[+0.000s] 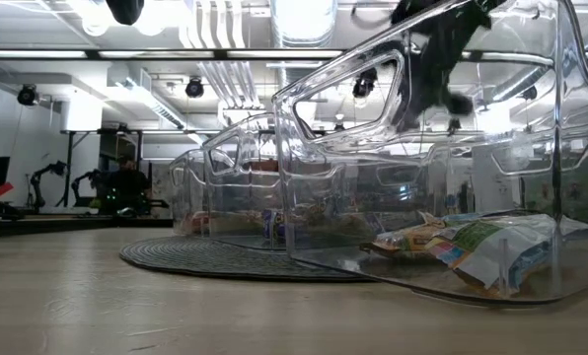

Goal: Pick and place Granola Bars by type
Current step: Put the yellow granola bar into the bottom transparent bin

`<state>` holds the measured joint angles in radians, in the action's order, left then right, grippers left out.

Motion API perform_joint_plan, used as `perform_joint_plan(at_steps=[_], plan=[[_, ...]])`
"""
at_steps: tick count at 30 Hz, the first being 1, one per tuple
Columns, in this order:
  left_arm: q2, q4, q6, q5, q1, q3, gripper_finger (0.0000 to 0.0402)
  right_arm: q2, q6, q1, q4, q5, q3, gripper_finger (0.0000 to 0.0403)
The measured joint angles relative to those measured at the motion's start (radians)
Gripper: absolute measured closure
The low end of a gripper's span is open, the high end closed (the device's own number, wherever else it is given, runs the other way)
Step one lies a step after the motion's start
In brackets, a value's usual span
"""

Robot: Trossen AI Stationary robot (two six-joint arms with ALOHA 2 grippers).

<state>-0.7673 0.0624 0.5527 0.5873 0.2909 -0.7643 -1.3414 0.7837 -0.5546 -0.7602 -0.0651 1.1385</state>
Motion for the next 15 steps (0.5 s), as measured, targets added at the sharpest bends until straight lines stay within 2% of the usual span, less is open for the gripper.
perform_joint_plan(at_steps=[8,15], plan=[[0.000,0.000,-0.001,0.000,0.000,0.000,0.0401,0.231,-0.090,0.127,0.021,-0.039,0.000,0.0369],[0.000,-0.001,-0.016,0.000,0.000,0.000,0.0401,0.321,-0.213,0.325,0.105,-0.068,0.000,0.0369]])
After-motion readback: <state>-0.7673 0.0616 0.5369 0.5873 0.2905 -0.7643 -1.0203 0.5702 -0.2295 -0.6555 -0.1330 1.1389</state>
